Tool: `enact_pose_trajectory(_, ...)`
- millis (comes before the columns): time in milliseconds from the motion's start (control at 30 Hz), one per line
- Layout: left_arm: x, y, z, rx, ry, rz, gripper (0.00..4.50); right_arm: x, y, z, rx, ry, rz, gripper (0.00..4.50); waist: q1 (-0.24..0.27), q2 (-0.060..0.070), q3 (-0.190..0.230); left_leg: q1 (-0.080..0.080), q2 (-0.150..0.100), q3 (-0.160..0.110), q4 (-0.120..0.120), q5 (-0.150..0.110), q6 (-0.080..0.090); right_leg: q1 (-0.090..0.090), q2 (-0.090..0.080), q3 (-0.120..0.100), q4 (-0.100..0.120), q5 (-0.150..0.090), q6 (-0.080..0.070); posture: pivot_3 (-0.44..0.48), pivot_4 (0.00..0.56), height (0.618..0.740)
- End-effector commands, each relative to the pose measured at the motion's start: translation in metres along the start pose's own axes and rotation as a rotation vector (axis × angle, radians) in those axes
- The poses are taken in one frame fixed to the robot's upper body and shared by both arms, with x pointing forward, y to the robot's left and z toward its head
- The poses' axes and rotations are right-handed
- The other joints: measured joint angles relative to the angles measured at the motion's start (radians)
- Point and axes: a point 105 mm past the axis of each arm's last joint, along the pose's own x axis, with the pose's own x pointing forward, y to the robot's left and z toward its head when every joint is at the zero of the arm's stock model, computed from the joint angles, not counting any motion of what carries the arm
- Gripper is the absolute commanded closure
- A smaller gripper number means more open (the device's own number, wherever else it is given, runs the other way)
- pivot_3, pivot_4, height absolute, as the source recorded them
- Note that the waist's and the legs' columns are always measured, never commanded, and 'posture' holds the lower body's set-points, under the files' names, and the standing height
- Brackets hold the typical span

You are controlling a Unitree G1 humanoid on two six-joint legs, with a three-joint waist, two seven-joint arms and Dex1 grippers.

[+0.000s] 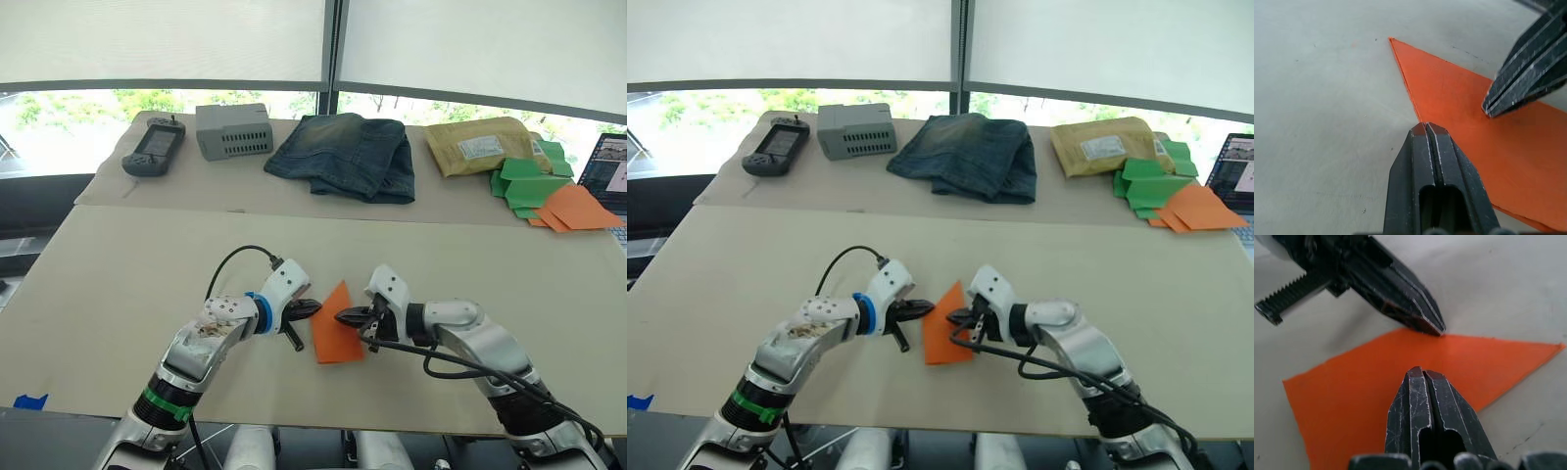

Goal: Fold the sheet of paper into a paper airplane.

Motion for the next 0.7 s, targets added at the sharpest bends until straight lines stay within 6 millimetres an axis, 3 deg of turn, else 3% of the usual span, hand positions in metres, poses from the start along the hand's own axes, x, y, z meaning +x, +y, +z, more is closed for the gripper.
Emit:
enact_pose_trajectory(33, 0.001, 0.004, 0.004, 0.005, -0.016, -0.025, 4.50, 0.002, 0.002, -0.011, -0.043, 0.059, -0.011, 4.49, 0.002, 0.000, 0.000, 0.000, 0.000, 0.000, 0.000, 0.000, 0.000, 0.000, 0.000, 0.000, 0.000, 0.000, 0.000, 0.000, 0.150, 0.716)
enact_pose_trajectory(167, 0.001, 0.025, 0.035, 0.132, -0.135, -0.033, 4.50, 0.003, 0.003, -0.022, -0.026, 0.094, -0.016, 4.49, 0.006, 0.000, 0.000, 0.001, 0.000, 0.000, 0.001, 0.000, 0.000, 0.001, 0.000, 0.000, 0.000, 0.000, 0.000, 0.000, 0.150, 0.716)
enact_pose_trajectory(300, 0.010, 0.031, 0.061, 0.209, -0.237, -0.125, 4.50, 0.004, 0.004, -0.026, -0.013, 0.104, -0.018, 4.49, 0.011, -0.001, 0.000, 0.001, 0.000, 0.000, 0.002, 0.000, 0.000, 0.001, 0.001, 0.000, 0.001, 0.000, 0.000, 0.000, 0.150, 0.716)
enact_pose_trajectory(700, 0.054, 0.025, 0.076, 0.289, -0.297, -0.292, 4.50, 0.002, 0.003, -0.028, 0.013, 0.103, -0.056, 4.49, 0.046, -0.003, 0.001, 0.000, -0.001, 0.000, 0.009, 0.001, 0.001, 0.003, 0.000, 0.000, 0.002, 0.002, -0.001, 0.000, 0.150, 0.716)
